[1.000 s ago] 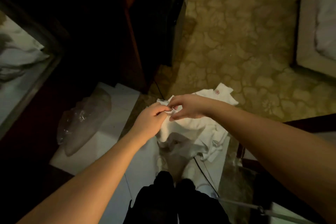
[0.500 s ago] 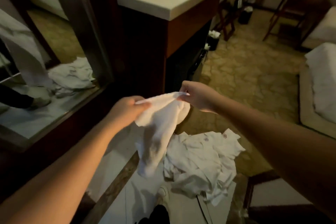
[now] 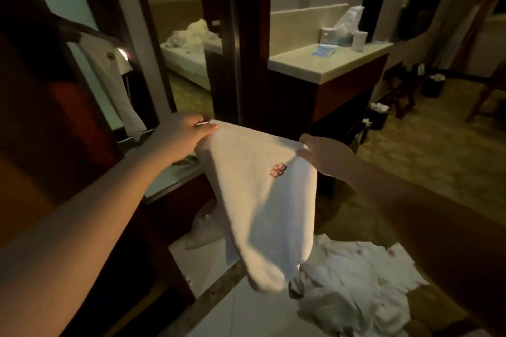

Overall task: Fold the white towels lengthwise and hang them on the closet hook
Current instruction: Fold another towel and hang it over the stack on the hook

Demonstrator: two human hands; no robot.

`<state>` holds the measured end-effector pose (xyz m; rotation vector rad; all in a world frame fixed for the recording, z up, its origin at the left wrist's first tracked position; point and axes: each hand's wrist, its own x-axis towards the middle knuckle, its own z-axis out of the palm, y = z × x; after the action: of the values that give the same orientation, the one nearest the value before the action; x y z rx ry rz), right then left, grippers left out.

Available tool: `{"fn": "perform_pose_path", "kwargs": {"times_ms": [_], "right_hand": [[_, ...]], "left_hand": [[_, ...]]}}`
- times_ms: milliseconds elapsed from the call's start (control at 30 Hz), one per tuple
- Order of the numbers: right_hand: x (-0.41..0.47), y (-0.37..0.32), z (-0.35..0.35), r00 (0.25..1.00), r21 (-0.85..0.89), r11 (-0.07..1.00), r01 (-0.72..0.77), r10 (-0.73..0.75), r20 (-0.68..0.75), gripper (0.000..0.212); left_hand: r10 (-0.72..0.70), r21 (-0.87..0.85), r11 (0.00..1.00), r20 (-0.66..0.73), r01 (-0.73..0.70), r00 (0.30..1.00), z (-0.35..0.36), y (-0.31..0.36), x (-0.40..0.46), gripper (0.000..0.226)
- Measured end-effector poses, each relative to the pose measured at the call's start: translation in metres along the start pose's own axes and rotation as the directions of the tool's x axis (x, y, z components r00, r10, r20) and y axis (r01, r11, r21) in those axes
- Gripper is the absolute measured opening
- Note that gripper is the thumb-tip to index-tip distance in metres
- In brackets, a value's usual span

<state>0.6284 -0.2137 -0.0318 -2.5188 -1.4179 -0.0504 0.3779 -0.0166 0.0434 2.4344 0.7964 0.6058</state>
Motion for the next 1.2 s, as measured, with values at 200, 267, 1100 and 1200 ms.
{"fn": "perform_pose_path", "kwargs": {"times_ms": [200,267,1100,1200], "right_hand": [[-0.023,-0.045,-0.011,0.997,-0.057,0.997,-0.057,0.06,0.056,0.037],[-0.034,-0.069,-0.01,0.998,-0.118,0.991,-0.061,0.062,0.006,0.031],[-0.169,-0.527,-0.033,0.998,0.229,0.972,0.04,-0.027,-0.06,0.03],[-0.191,-0.569,-0.042,0.995,0.527,0.845,0.087,-0.099,-0.005,0.038]], "left_hand": [[-0.114,-0.095,0.99,-0.132,0.102,0.985,-0.09,-0.038,-0.067,0.04],[-0.151,-0.118,0.983,-0.108,0.138,0.983,-0.123,-0.056,-0.096,0.041],[-0.606,-0.961,0.151,0.096,0.233,0.789,-0.398,-0.271,-0.492,0.028],[-0.614,-0.954,0.253,-0.03,0.161,0.789,-0.406,-0.27,-0.511,0.031]]}}
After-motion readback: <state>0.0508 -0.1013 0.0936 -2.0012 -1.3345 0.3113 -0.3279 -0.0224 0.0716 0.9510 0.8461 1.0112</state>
